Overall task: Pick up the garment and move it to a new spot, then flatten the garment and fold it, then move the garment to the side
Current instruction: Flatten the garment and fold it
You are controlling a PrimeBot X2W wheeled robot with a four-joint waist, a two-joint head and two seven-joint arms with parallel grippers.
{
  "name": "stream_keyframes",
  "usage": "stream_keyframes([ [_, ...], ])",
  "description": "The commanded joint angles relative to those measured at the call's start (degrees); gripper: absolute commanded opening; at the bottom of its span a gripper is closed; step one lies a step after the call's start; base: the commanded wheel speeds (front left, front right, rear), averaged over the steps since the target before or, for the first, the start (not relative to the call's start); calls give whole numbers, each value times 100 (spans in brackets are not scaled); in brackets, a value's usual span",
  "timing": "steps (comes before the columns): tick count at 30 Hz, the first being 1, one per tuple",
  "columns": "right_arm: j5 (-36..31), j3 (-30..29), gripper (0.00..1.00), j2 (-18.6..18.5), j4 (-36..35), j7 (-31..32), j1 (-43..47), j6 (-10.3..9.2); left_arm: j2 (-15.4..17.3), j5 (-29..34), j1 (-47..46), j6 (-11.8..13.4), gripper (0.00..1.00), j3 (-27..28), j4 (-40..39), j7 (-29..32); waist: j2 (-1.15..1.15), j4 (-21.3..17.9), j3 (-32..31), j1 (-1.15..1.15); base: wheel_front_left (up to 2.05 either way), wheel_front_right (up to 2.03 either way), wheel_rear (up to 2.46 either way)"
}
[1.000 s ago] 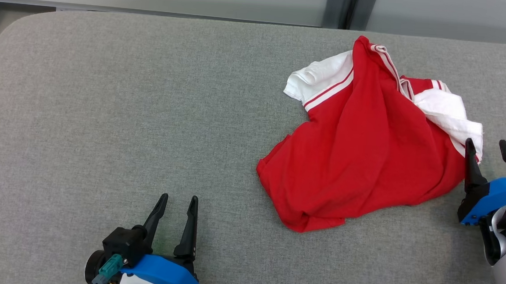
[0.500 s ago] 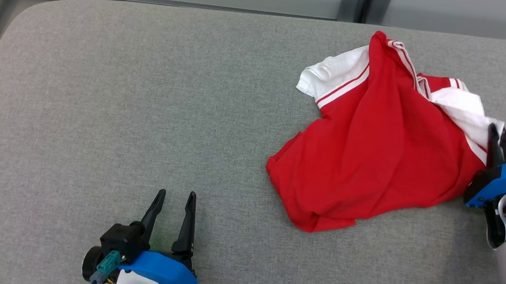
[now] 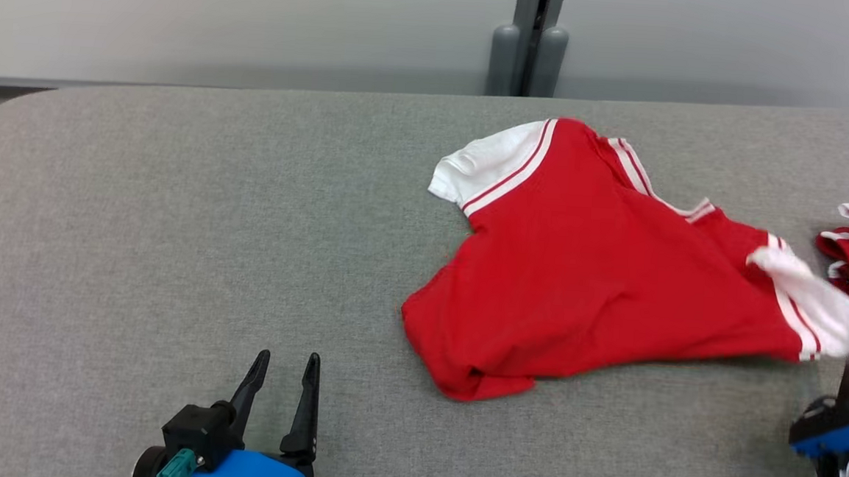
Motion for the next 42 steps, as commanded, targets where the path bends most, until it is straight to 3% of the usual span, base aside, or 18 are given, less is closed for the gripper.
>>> stream_keyframes([
  [1,-66,-119,24,43,28,-16,164,0,-2,-21,42,-15,100,-6,-2,-25,0,-157,-155,1,0,0,0],
  [2,-112,-296,58,93,65,-16,290,0,0,-24,62,-17,100,-10,2,-25,0,-186,-179,1,0,0,0],
  [3,-208,-427,100,126,90,-16,390,0,0,-16,69,-20,100,-21,3,-25,0,-207,-198,1,0,0,0],
  [6,-424,-799,100,250,-19,-16,542,0,-1,-15,72,-30,100,-56,7,-25,0,-250,-221,1,0,0,0],
  [9,-655,-662,100,331,-406,-16,642,0,-1,13,69,-42,100,-106,4,-25,0,-278,-205,1,0,0,0],
  [17,-863,822,100,350,-1549,-16,906,-1,-2,-126,-95,-102,100,-560,140,-25,0,-306,-105,1,0,0,0],
  [23,-755,1455,100,348,-1614,-16,1013,-1,-1,-517,-421,-149,100,-1252,501,-26,0,-344,-15,1,0,0,0],
  [31,-739,1697,100,350,-1593,-16,1053,0,1,-1743,-899,-145,100,-2530,740,-25,0,-475,156,1,0,0,0],
  [39,-677,1755,100,350,-1514,-16,1036,0,111,-1984,-1114,-146,100,-2634,523,-25,0,-551,226,1,0,0,0],
  [40,-667,1766,100,350,-1505,-16,1028,-1,114,-1943,-1116,-146,75,-2608,487,-25,0,-554,229,1,0,0,0],
  [42,-646,1793,100,350,-1478,-16,1010,-1,112,-1812,-1145,-146,0,-2491,376,-25,0,-558,238,1,0,0,0],
])
